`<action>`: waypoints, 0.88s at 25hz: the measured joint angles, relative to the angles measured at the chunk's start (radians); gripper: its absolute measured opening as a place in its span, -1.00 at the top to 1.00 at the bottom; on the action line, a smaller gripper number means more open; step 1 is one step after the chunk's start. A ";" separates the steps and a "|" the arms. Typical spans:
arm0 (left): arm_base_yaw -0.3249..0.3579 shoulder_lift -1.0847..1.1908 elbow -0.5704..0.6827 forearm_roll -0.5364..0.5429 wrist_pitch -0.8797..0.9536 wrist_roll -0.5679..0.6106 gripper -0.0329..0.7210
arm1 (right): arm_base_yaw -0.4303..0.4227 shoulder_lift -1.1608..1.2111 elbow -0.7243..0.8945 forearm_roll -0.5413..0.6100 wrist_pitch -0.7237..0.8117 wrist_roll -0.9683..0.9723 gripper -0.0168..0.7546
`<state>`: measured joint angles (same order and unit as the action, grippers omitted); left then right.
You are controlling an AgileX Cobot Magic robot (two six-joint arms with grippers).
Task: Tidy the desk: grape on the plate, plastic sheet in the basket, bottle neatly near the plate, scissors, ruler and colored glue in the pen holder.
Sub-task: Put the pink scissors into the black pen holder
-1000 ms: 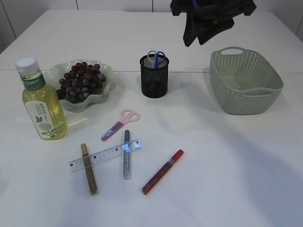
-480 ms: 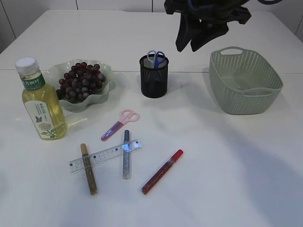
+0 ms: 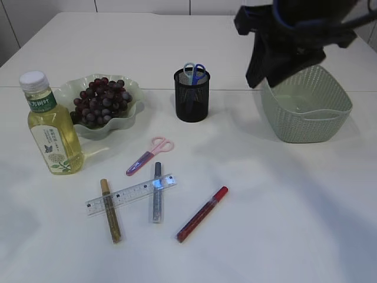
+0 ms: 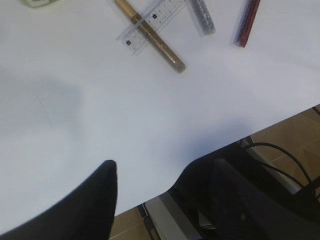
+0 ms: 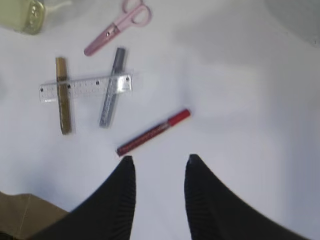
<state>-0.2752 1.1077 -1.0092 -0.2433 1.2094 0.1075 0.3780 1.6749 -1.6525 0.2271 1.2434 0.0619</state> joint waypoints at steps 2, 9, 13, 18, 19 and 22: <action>-0.020 0.043 -0.044 -0.002 0.000 0.002 -0.24 | 0.000 -0.063 0.085 0.002 0.000 0.000 0.23; -0.084 0.258 -0.281 -0.002 0.026 0.045 -0.24 | 0.000 -0.290 0.411 0.042 0.000 -0.002 0.23; -0.122 0.410 -0.435 -0.002 0.028 0.075 -0.24 | 0.000 -0.396 0.538 0.066 0.000 -0.002 0.23; -0.144 0.588 -0.604 0.000 0.028 0.086 -0.24 | 0.000 -0.467 0.631 0.076 0.000 -0.002 0.23; -0.144 0.623 -0.631 0.000 0.028 0.086 -0.24 | 0.000 -0.474 0.639 0.076 0.000 -0.002 0.23; -0.144 0.717 -0.684 0.021 0.028 0.091 -0.24 | 0.000 -0.478 0.646 0.077 0.000 -0.002 0.23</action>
<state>-0.4194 1.8244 -1.6933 -0.2221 1.2374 0.1985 0.3780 1.1968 -1.0063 0.3045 1.2434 0.0598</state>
